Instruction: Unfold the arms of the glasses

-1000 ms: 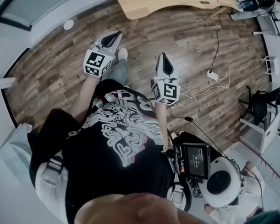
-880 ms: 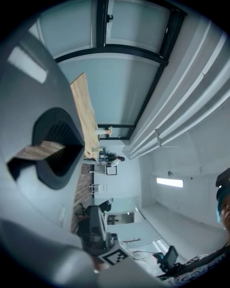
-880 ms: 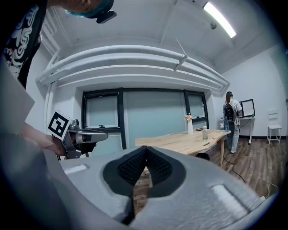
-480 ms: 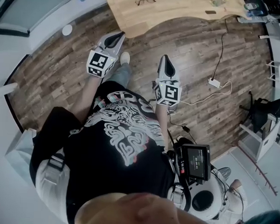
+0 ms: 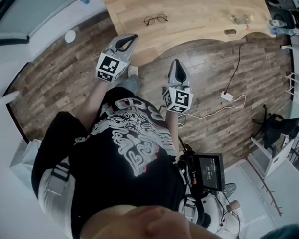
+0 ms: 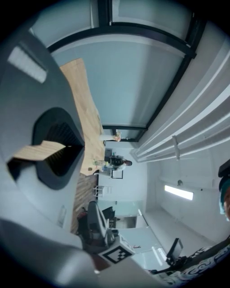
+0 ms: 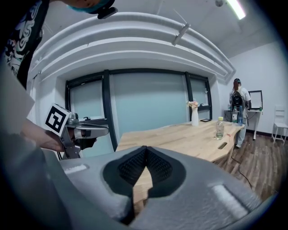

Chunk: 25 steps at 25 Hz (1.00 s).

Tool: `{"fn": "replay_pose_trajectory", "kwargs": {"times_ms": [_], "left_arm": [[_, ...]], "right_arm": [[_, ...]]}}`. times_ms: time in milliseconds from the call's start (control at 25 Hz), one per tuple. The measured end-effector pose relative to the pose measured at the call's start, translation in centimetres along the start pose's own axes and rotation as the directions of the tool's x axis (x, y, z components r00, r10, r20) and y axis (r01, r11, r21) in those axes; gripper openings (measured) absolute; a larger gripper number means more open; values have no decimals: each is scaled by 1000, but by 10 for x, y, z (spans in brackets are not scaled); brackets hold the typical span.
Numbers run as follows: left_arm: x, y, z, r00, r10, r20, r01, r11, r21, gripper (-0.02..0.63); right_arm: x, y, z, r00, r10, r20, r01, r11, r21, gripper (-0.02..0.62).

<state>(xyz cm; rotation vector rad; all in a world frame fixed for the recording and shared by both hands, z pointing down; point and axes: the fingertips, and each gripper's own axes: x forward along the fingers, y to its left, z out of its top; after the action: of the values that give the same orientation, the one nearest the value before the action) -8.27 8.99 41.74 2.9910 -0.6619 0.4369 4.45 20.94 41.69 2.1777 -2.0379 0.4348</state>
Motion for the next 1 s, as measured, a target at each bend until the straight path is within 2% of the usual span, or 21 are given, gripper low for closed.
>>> {"fn": "replay_pose_trajectory", "kwargs": {"times_ms": [320, 600, 1000], "left_arm": [[55, 59, -7, 999, -2, -40, 2, 1000, -10, -11], [90, 75, -18, 996, -29, -89, 29, 1000, 6, -11], [127, 95, -16, 996, 7, -85, -10, 999, -33, -11]], "right_arm": [[67, -16, 6, 999, -7, -44, 7, 1000, -4, -2], [101, -22, 10, 998, 2, -64, -5, 999, -45, -2], [166, -40, 21, 993, 84, -86, -91, 992, -82, -2]]}}
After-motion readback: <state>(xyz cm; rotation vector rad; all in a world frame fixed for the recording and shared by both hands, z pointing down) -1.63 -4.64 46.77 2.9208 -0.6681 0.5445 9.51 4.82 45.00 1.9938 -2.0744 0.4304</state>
